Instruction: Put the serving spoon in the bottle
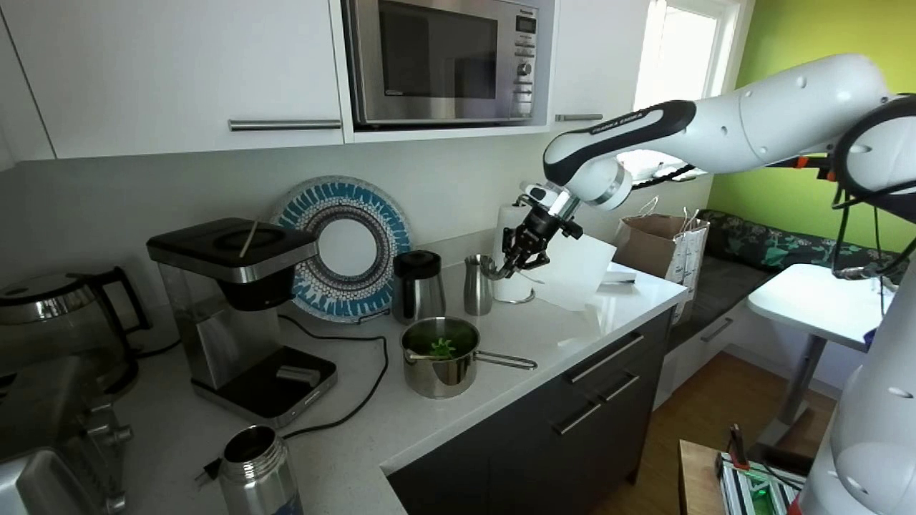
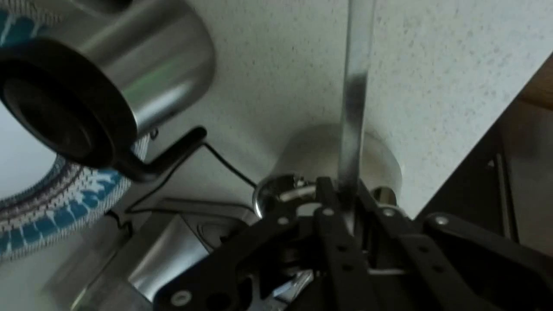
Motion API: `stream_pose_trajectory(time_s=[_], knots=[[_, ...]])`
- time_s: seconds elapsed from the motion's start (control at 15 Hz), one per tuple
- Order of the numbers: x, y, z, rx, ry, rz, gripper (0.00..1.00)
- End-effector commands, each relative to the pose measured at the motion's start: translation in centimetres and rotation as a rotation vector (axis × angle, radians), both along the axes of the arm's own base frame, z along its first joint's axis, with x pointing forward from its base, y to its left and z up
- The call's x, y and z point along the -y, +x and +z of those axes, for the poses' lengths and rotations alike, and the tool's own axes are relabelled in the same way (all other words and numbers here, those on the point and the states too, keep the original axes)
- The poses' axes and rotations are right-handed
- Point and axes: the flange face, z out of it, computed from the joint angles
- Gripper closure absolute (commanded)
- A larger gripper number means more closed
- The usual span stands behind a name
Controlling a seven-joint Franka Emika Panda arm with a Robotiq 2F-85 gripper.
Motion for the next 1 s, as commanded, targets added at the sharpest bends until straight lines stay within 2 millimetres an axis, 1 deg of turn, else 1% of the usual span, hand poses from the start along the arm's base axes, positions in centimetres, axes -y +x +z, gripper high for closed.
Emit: stream_pose_trajectory(time_s=[0.0, 0.07, 0.13, 0.33, 0.4, 0.47, 0.6, 0.67, 0.8, 0.87, 0.93], knots=[[-0.5, -0.5, 1.1, 0.015, 0.016, 0.030, 0.88], [-0.9, -1.0, 1.8, 0.026, 0.021, 0.043, 0.88], [-1.0, -1.2, 2.1, 0.031, 0.022, 0.050, 0.88], [-1.1, -1.4, 1.7, 0.028, 0.025, 0.058, 0.88], [-1.2, -1.4, 1.5, 0.026, 0.026, 0.059, 0.97], [-2.4, -1.2, 2.0, 0.034, 0.050, 0.061, 0.97], [-5.8, -1.2, 3.7, 0.075, 0.070, 0.093, 0.97], [-7.9, -1.2, 5.1, 0.097, 0.084, 0.129, 0.97], [-12.0, -1.4, 8.5, 0.138, 0.118, 0.201, 0.97], [-14.0, -1.5, 10.3, 0.156, 0.148, 0.235, 0.97], [-16.4, -1.8, 12.1, 0.165, 0.210, 0.281, 0.97]])
